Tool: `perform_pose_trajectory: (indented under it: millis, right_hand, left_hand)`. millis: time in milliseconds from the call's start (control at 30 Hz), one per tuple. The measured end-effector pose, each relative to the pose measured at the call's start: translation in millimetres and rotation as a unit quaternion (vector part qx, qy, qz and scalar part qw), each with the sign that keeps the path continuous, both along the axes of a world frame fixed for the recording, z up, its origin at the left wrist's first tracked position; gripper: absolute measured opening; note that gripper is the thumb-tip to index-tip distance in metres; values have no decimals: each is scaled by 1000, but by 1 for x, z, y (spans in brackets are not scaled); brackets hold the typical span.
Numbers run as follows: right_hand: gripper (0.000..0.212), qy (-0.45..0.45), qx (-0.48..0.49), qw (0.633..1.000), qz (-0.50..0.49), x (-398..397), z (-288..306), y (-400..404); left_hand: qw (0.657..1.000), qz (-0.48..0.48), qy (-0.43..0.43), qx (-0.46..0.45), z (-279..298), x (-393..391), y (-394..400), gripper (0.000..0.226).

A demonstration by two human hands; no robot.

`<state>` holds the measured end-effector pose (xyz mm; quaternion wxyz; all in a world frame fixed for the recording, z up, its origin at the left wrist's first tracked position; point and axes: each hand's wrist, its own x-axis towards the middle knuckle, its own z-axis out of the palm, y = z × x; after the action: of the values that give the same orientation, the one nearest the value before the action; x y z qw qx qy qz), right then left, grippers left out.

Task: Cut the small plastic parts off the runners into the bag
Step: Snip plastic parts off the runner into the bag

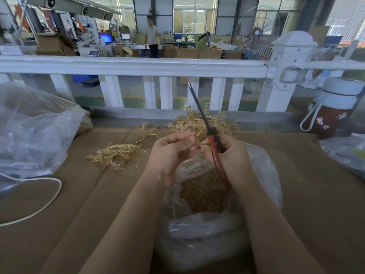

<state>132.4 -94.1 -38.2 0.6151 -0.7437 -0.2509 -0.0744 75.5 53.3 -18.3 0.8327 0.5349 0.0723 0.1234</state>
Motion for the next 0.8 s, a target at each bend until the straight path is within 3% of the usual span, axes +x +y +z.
perform_pose_trajectory:
  millis: [67, 133, 233, 333, 500, 800]
  right_hand:
    - [15, -1, -13, 999, -34, 1, -1, -1]
    - [32, -18, -61, 996, -66, 1, -2, -3]
    - [48, -75, -176, 977, -95, -1, -5, -5]
    - [56, -115, -221, 963, -101, -2, -8, -4]
    - [51, -155, -255, 947, -122, -2, -8, -4]
    - [53, -139, -283, 942, -116, -2, -5, -5]
  left_hand:
    - [1000, 15, -14, 7, 1, 0, 1, 10]
    - [999, 33, -30, 18, 2, 0, 2, 5]
    - [997, 56, -51, 33, 3, -1, 5, 11]
    - [994, 62, -74, 48, 4, -3, 7, 23]
    - [992, 78, -88, 53, 3, -3, 9, 45]
    - [992, 81, -80, 55, 1, -4, 10, 40]
